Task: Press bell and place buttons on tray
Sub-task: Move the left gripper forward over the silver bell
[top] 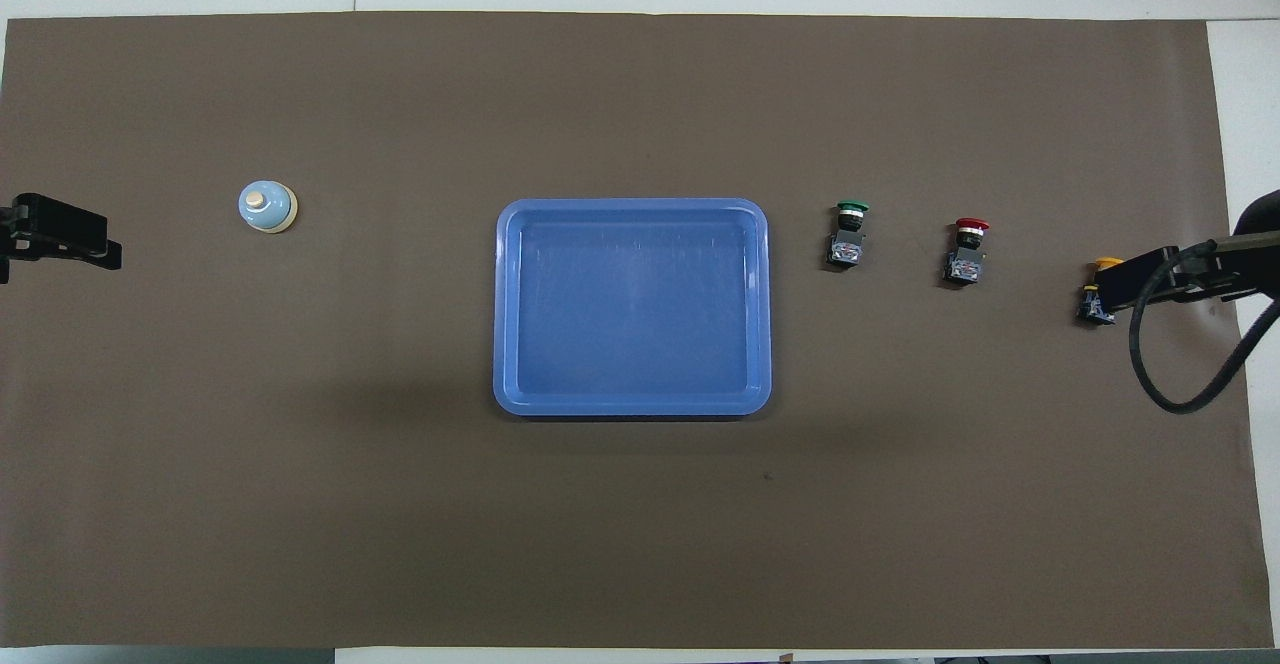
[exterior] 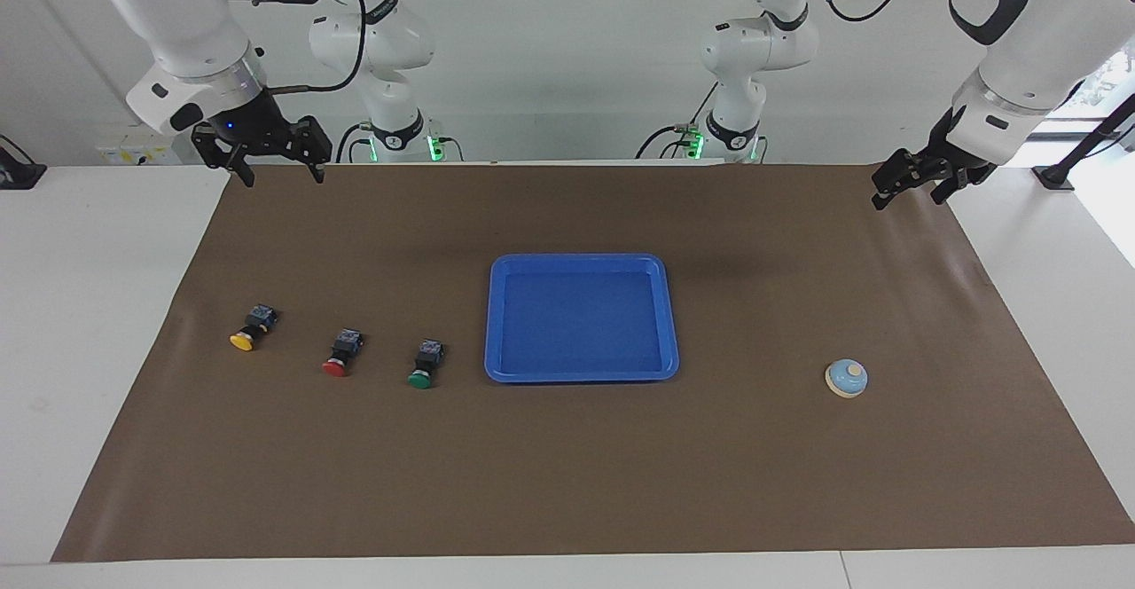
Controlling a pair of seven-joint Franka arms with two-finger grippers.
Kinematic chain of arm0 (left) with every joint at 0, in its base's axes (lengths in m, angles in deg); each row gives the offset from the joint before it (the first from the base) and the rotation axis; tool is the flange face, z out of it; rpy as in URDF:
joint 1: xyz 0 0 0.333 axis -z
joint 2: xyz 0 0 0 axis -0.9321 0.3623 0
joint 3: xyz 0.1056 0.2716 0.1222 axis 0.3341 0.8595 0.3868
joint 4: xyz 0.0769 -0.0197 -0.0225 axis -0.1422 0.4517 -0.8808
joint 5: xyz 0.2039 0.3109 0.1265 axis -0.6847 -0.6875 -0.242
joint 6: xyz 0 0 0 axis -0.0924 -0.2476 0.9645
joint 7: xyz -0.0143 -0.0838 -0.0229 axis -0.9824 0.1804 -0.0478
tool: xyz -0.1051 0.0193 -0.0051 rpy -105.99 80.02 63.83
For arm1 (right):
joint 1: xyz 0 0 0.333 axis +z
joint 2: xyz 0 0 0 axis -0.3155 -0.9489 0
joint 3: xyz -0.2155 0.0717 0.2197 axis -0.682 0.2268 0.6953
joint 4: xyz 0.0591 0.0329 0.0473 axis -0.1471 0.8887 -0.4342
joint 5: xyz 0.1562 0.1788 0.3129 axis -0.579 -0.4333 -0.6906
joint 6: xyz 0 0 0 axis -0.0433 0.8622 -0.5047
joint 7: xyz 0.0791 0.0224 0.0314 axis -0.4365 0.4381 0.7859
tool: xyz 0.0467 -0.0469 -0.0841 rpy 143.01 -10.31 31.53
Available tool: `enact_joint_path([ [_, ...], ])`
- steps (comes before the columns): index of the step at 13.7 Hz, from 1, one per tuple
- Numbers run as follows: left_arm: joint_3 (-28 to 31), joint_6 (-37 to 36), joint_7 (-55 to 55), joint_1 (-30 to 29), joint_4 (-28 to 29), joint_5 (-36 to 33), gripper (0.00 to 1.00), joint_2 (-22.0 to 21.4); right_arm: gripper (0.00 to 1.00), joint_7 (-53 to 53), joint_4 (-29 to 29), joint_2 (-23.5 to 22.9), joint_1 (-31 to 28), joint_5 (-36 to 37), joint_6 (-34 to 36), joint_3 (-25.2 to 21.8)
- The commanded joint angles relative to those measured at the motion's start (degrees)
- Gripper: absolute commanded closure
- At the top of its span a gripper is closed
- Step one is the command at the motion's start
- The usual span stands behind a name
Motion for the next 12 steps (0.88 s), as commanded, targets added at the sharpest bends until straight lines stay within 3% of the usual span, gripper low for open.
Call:
enact_joint_path([
  [1,-0.09,0.28,-0.41,-0.29,0.41,-0.42,0.00,-0.81,0.00,1.23,0.31,0.59,-0.75,0.37,0.56,0.52],
  [6,-0.09,1.06,-0.68,0.51,2.60,-0.60,0.00,-1.77,0.00,1.32,0.31,0.59,-0.75,0.37,0.56,0.52],
  [7,-0.09,5.77,0.11,0.51,5.83,-0.69,0.08,-3.08,0.00,1.23,0.31,0.59,-0.75,0.37,0.56,0.52],
  [9,-0.09,11.95,-0.50,0.51,9.81,-0.69,0.97,-2.75,0.00,1.23,0.31,0.59,-0.75,0.37,0.56,0.52],
  [12,-0.09,19.40,-0.59,0.24,9.64,-0.69,1.00,4.08,0.00,1.23,0.31,0.59,-0.75,0.37,0.56,0.52],
])
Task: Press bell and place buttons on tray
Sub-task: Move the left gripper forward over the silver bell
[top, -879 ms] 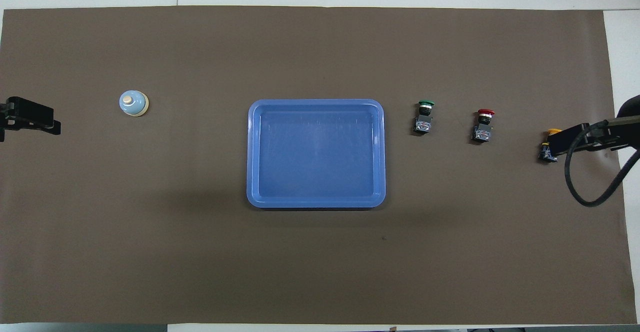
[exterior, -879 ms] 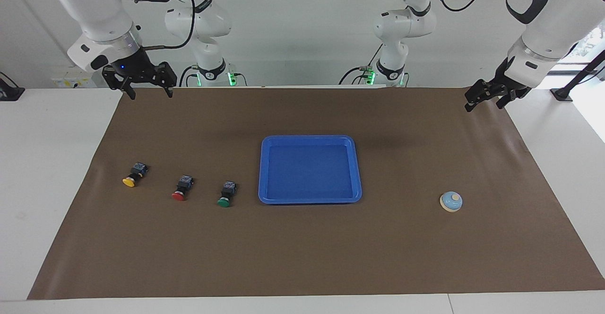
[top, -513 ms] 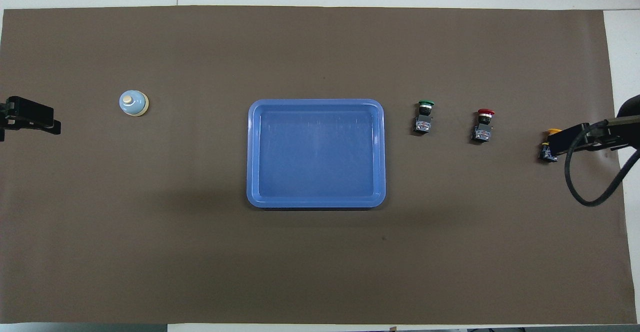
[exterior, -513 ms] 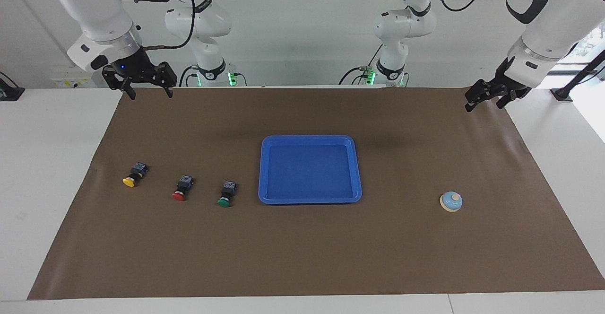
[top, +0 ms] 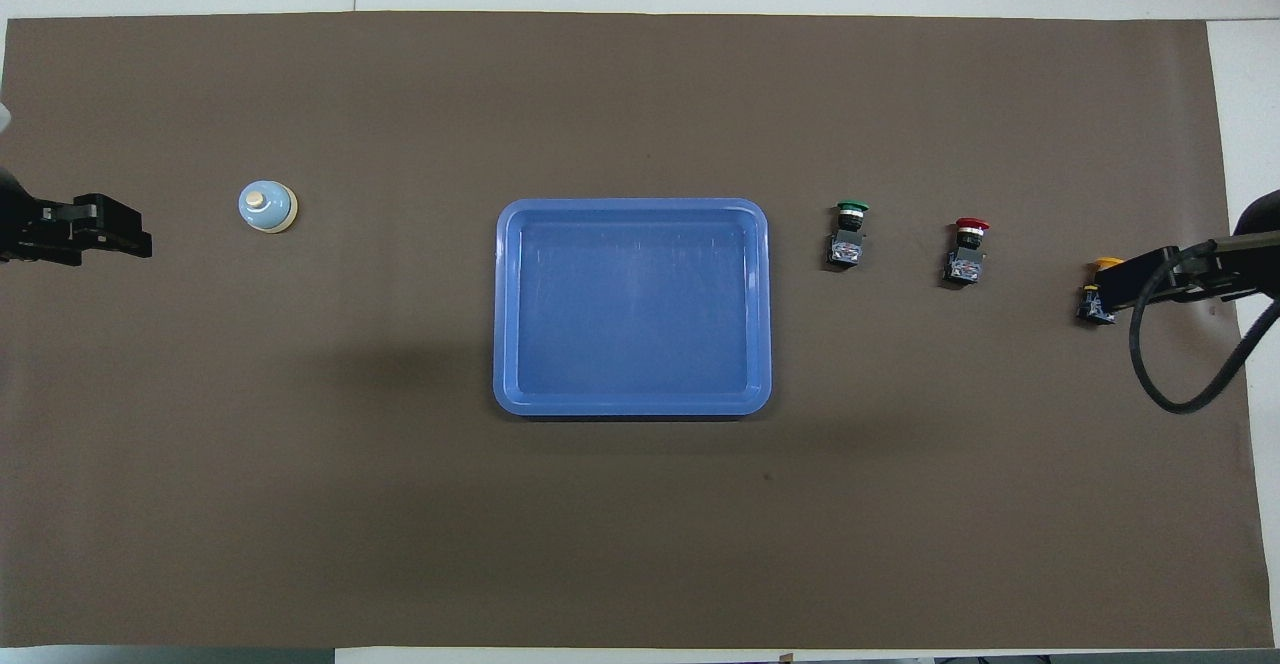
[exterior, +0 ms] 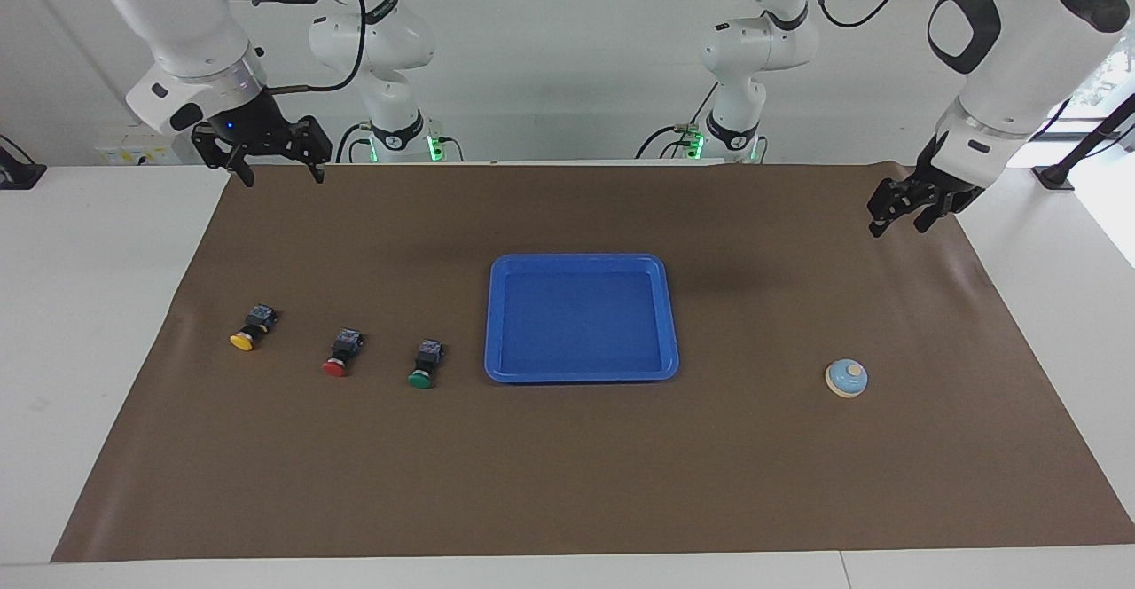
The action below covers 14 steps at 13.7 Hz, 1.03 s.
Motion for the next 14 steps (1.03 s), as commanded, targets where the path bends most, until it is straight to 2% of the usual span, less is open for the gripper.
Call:
enact_joint_path([
  [1,0.27,9.21,-0.59,0.22,0.25,-0.77,1.00,7.40,0.00,1.23,0.31,0.59,-0.75,0.37,0.56,0.52],
  [3,0.27,18.86,-0.59,-0.39,0.50,-0.86,1.00,13.81,0.00,1.23,0.31,0.59,-0.75,0.37,0.56,0.52],
  [5,0.36,22.15,-1.03,-0.22,-0.02,-1.47,1.00,18.22,0.00,1.32,0.31,0.59,-0.75,0.37,0.56,0.52],
  [8,0.36,25.15,-1.38,-0.22,-0.02,-2.17,1.00,20.44,0.00,1.32,0.31,0.59,-0.75,0.37,0.56,0.52],
  [14,0.36,25.15,-2.52,0.39,-0.20,-2.96,1.00,21.14,0.00,1.23,0.31,0.59,-0.75,0.37,0.56,0.52],
])
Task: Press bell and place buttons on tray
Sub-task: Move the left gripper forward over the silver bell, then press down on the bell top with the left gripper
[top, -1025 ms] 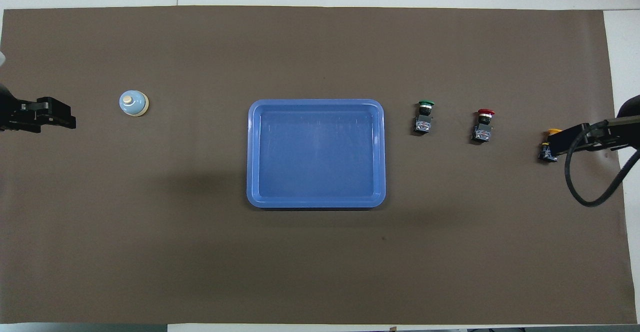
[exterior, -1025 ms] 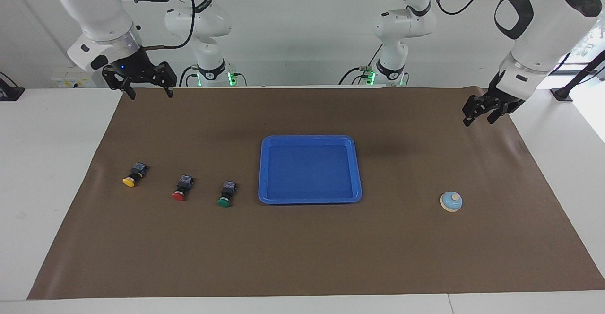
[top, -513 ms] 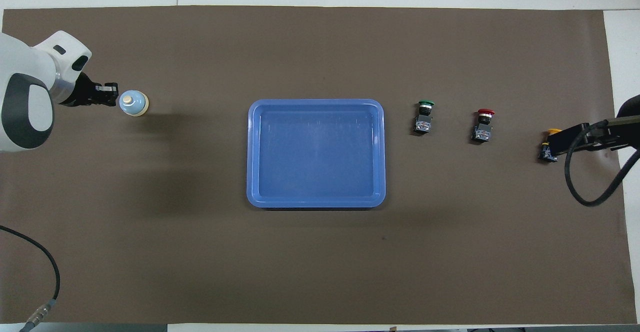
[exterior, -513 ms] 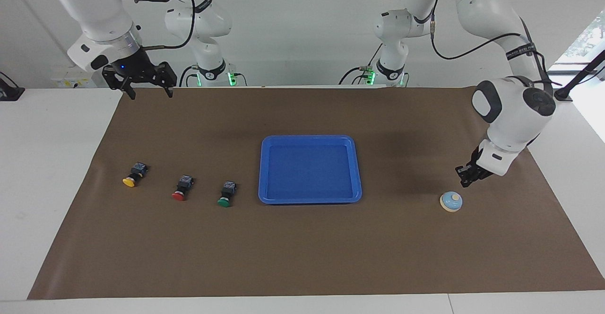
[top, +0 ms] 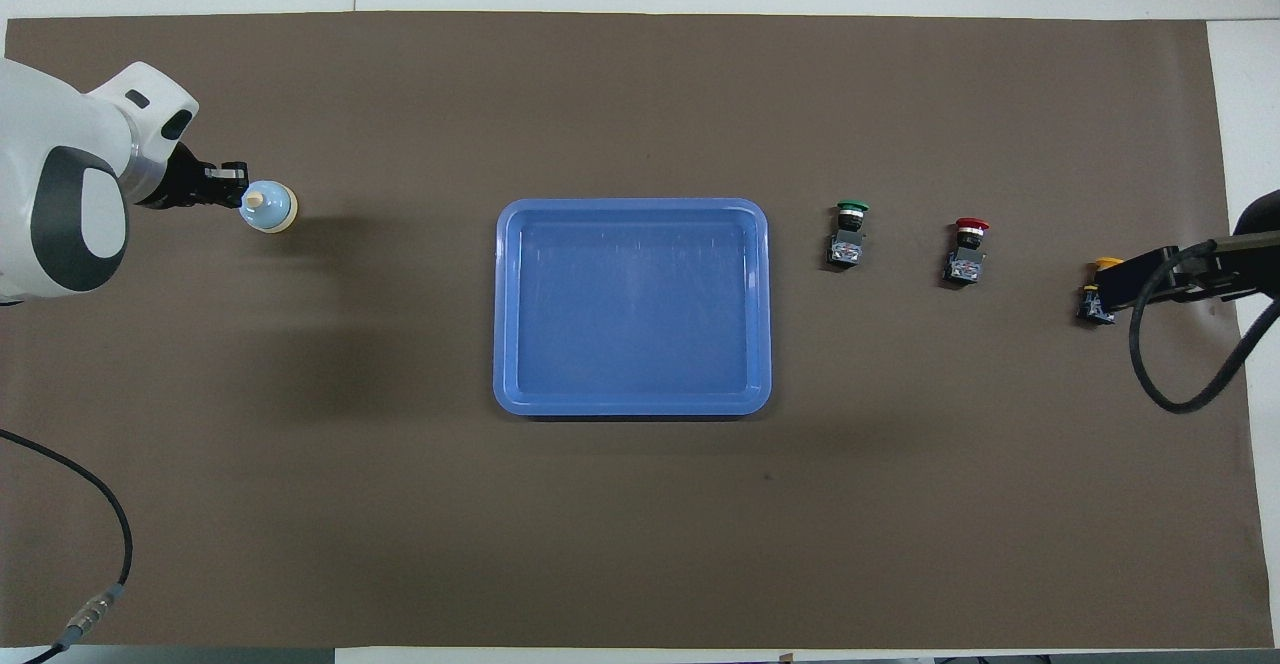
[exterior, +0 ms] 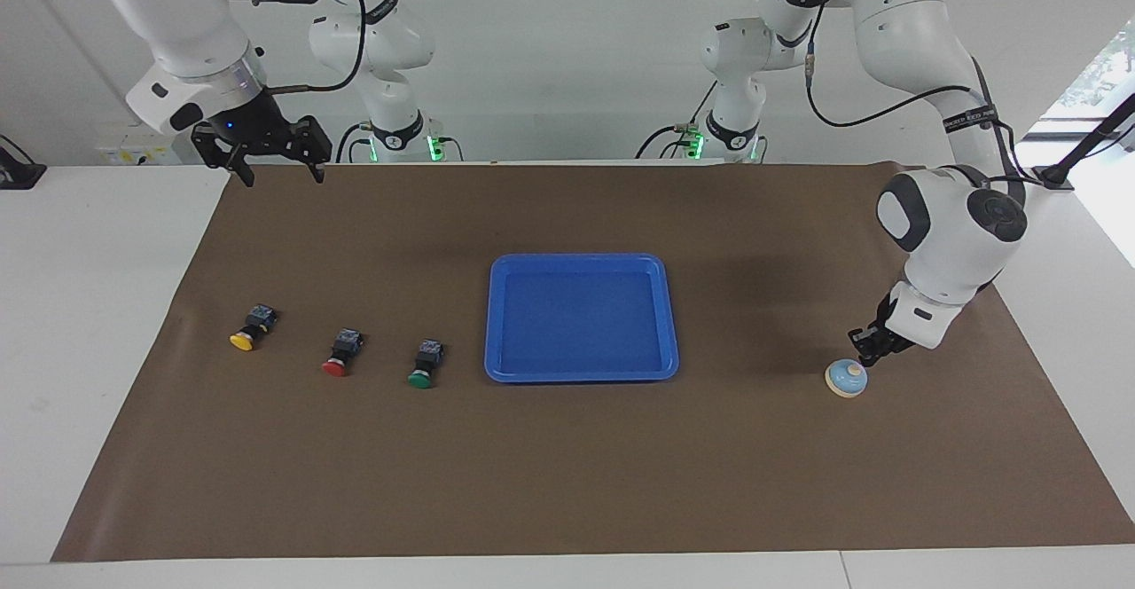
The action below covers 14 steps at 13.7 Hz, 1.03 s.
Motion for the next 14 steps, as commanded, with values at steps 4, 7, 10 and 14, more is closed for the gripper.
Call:
enact_joint_path([
  [4,0.13,0.62,-3.21,1.18,-1.38,-2.74,1.00,1.69,0.00,1.23,0.31,0.59,-0.75,0.37,0.56,0.52],
  [7,0.13,1.14,-3.21,1.18,-1.46,-2.84,1.00,2.30,0.00,1.23,0.31,0.59,-0.75,0.37,0.56,0.52],
  [10,0.13,1.58,-3.21,1.18,-1.46,-2.92,1.00,2.48,0.00,1.23,0.31,0.59,-0.75,0.37,0.56,0.52],
  [14,0.13,3.51,-4.26,1.27,-0.32,-4.59,1.00,3.36,0.00,1.23,0.31,0.59,-0.75,0.37,0.56,0.52],
])
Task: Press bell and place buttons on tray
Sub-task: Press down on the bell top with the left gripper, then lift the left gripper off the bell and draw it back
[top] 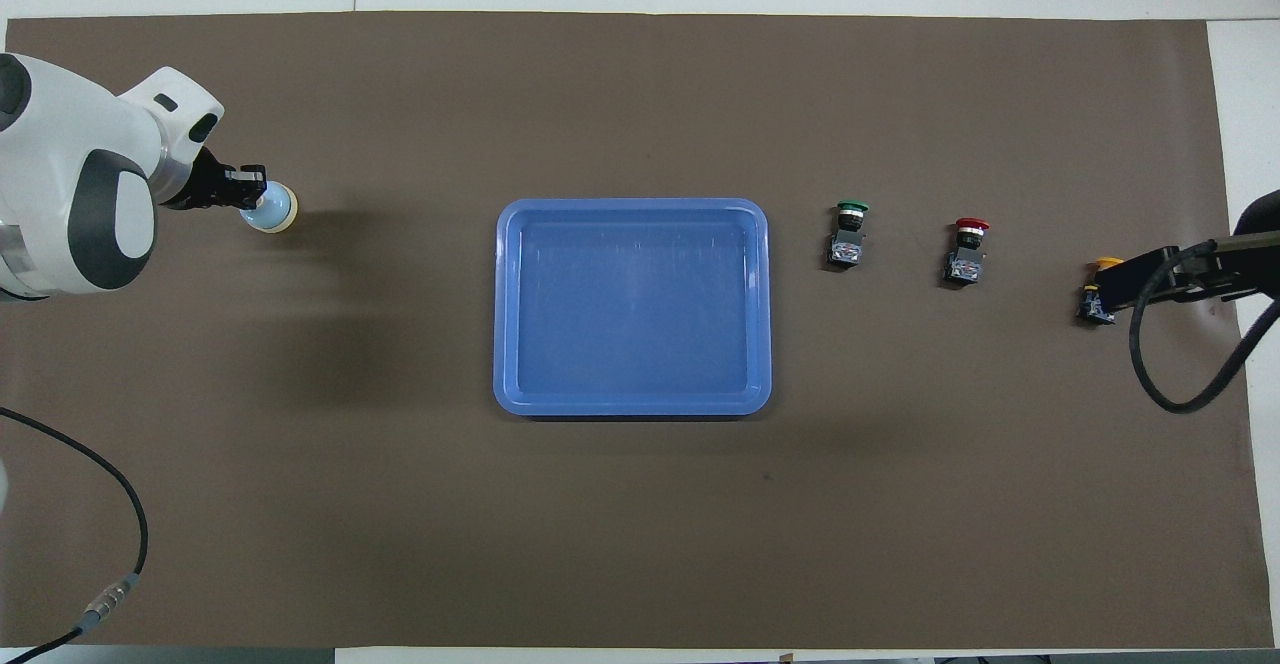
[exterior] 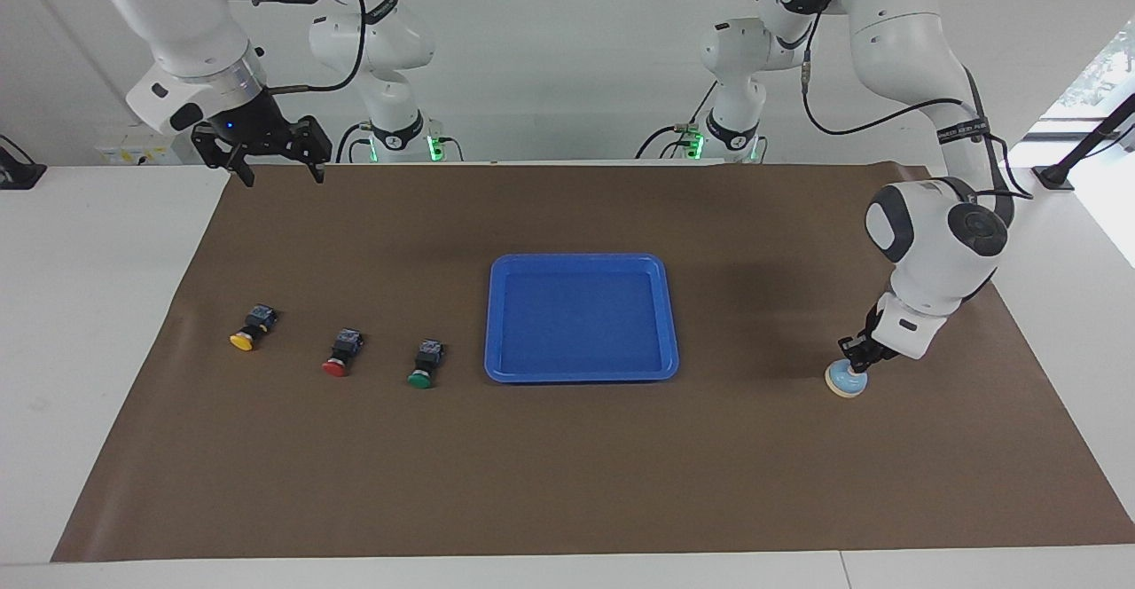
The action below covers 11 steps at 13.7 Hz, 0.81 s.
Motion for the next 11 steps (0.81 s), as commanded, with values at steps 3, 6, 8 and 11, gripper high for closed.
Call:
enact_joint_path([
  [3,0.37,1.80,-1.84,0.49,-0.02,-2.29,1.00,1.22,0.00,1.32,0.31,0.59,-0.75,0.37,0.56,0.52],
  [6,0.37,0.23,-1.76,0.49,-0.55,-2.38,1.00,0.79,0.00,1.23,0.31,0.59,-0.75,0.37,0.56,0.52],
  [8,0.37,-2.66,-1.14,-0.29,-0.64,-2.38,1.00,-2.01,0.00,1.32,0.31,0.59,-0.75,0.37,0.56,0.52],
  [11,0.28,-10.83,-0.70,-1.35,-0.72,-2.29,0.96,-9.21,0.00,1.32,0.31,0.59,-0.75,0.37,0.56,0.52],
])
